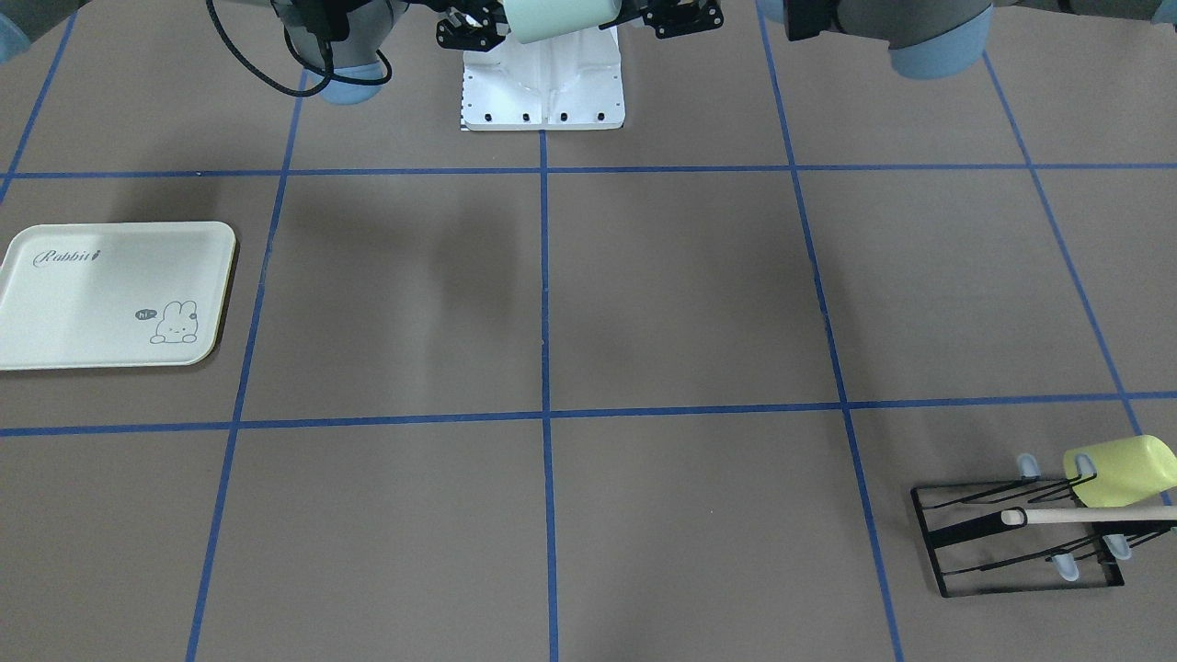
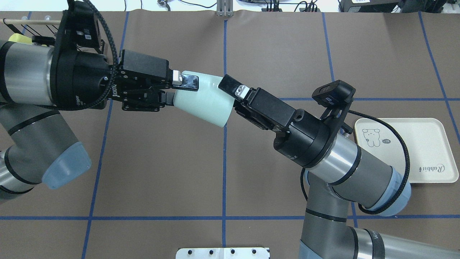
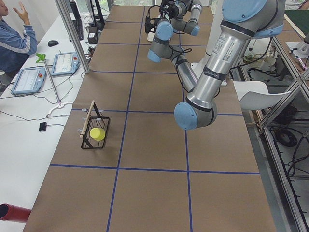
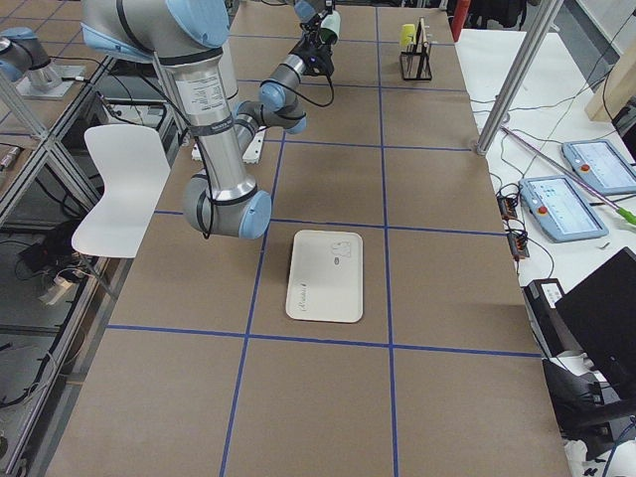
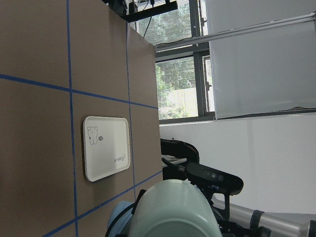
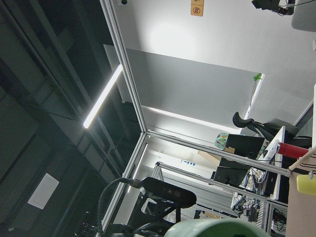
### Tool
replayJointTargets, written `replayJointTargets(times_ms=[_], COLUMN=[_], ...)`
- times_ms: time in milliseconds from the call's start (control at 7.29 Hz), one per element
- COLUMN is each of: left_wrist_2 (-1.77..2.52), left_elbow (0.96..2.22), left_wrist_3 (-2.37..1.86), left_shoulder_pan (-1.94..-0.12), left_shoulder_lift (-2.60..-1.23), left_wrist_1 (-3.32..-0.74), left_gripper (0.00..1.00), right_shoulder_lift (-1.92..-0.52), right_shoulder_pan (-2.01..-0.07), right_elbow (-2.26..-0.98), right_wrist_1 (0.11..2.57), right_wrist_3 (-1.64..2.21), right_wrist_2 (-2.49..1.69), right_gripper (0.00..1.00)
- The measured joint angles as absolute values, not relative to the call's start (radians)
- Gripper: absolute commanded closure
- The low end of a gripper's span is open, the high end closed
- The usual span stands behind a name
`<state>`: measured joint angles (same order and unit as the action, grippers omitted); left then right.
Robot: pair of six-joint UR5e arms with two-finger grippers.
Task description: Left arm grabs green cup and hands to right arm on tray
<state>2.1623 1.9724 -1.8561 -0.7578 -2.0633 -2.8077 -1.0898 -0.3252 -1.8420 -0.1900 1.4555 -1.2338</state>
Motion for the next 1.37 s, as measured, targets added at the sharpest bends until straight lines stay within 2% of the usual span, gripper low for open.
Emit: replayJointTargets(times_ms=[274,1371], left_wrist_2=[2.163,2.186], left_elbow=[1.972,1.985], left_wrist_3=[-1.856,-1.838], left_shoulder_pan=[-0.758,-0.771], left_shoulder_lift=[-2.064,-2.063], left_wrist_1=[-2.805,-2.800], left_gripper=[0.00,0.00], right_shoulder_lift=[-1.090,-1.136], right_shoulder_pan=[-0.325,-0.343], right_elbow=[-1.842,-1.853], right_wrist_1=[-0.187,-0.190], right_wrist_3=[1.455,1.460], right_wrist_2=[-1.234,-1.233], right_gripper=[1.00,1.00])
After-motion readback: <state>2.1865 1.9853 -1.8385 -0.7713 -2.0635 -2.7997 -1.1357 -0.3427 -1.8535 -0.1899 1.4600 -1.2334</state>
